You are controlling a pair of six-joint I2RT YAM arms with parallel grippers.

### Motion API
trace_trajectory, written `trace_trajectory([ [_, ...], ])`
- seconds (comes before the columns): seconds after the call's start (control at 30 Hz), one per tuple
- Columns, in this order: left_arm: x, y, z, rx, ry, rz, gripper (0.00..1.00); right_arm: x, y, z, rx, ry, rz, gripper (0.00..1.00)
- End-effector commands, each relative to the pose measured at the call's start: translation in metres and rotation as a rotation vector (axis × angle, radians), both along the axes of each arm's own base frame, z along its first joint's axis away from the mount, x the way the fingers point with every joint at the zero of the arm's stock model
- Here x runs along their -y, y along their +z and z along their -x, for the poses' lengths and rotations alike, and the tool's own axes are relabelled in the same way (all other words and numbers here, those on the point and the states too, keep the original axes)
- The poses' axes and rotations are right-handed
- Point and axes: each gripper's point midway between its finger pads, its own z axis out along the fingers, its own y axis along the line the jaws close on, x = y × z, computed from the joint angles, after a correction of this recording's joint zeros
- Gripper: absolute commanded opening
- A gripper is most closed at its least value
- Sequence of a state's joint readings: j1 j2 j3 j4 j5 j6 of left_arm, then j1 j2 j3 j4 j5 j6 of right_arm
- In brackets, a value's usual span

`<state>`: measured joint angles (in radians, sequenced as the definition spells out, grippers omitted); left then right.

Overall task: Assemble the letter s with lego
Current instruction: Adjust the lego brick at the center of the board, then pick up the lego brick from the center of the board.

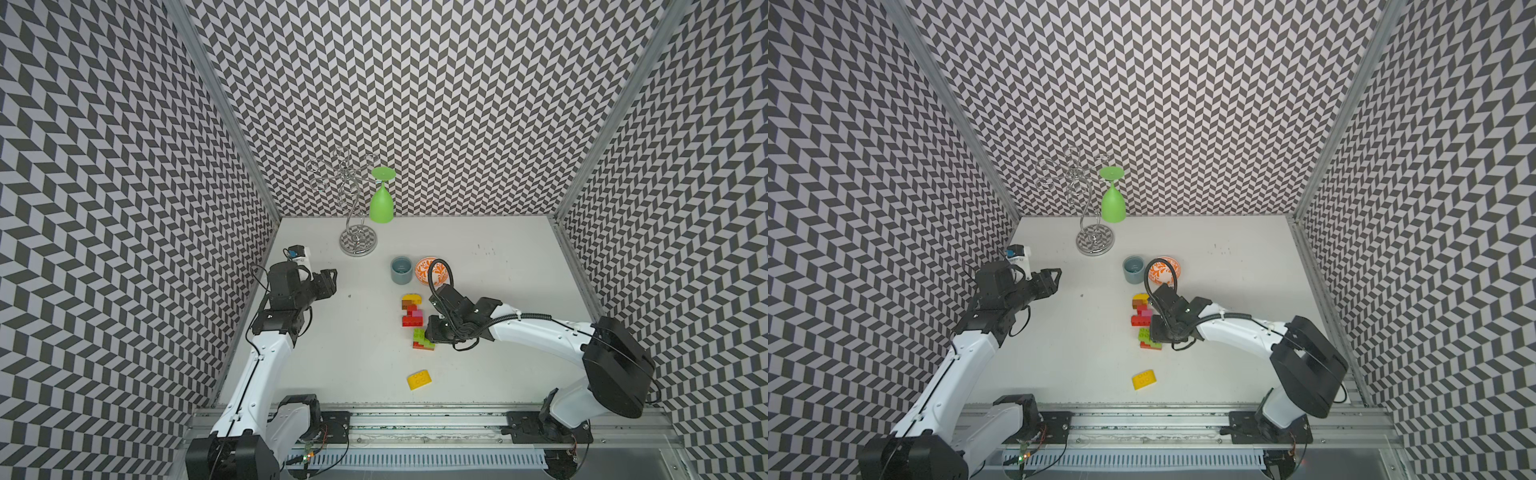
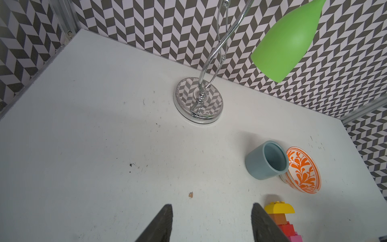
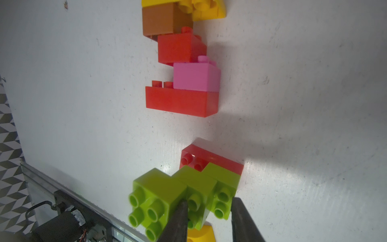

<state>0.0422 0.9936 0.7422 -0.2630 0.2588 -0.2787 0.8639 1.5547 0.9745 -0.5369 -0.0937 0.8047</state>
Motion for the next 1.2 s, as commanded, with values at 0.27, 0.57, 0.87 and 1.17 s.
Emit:
trace_trajectory([
  [0.27,-0.002,0.003,0.0,0.017,0.003,-0.007,0.61,0.026,0.114,-0.021,0.496,0.095,-0.089,0.43],
  [0.57,-0.002,0.001,-0.001,0.012,0.003,-0.006,0.61,0.015,0.153,0.044,0.918,0.48,-0.417,0.49],
  [0.87,-0.001,-0.002,-0.001,0.004,-0.001,-0.004,0.61,-0.016,0.077,0.109,1.039,0.908,-0.402,0.58],
  [1.17,0.0,-0.006,-0.002,-0.003,-0.011,0.001,0.61,-0.03,0.028,0.122,1.034,1.081,-0.311,0.66],
])
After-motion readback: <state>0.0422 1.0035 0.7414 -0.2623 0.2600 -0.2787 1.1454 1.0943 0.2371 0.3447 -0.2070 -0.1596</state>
